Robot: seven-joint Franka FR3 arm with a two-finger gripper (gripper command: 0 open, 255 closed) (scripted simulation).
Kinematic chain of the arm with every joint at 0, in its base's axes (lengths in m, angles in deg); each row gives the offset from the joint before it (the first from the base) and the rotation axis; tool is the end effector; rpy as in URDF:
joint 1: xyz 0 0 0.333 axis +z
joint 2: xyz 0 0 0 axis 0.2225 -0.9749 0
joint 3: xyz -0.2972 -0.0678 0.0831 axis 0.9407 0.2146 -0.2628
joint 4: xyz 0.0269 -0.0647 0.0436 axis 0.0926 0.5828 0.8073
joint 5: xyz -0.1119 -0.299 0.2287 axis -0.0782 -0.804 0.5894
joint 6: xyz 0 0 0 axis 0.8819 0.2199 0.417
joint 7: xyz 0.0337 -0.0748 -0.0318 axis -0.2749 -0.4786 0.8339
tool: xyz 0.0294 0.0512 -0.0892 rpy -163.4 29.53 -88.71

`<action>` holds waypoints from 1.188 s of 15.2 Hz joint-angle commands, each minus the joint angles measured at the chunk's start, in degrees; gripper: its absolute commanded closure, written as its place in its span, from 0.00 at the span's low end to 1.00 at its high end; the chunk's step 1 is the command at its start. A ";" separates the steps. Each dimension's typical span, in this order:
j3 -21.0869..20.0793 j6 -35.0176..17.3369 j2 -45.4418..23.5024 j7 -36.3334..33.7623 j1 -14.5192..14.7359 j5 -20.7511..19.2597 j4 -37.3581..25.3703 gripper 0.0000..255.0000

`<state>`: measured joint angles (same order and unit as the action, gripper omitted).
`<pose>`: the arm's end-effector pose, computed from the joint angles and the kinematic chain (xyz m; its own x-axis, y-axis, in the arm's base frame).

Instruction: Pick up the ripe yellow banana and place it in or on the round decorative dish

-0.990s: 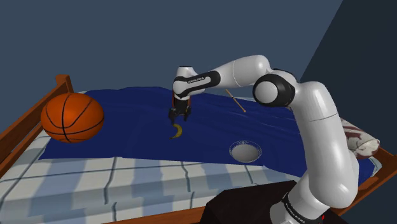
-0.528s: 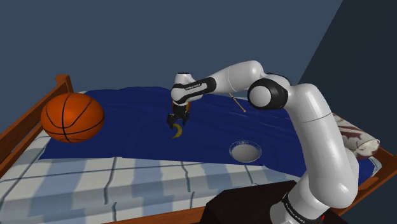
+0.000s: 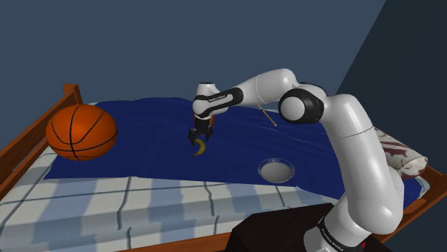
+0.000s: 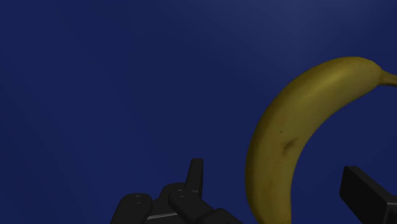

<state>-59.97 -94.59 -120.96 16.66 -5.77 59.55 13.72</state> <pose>0.7104 0.1231 0.2172 0.9936 0.0430 -0.1046 0.0360 -0.9971 -0.0675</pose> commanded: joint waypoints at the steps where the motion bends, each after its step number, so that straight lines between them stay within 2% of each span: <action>1: 0.00 0.00 0.00 0.00 0.00 0.00 0.00 1.00; 9: 0.07 -0.31 -0.17 0.35 -0.28 0.00 0.17 1.00; 18: -0.06 3.93 3.50 -0.25 -0.07 0.02 -0.44 1.00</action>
<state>-60.02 -91.08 -117.81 16.43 -5.82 59.57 13.34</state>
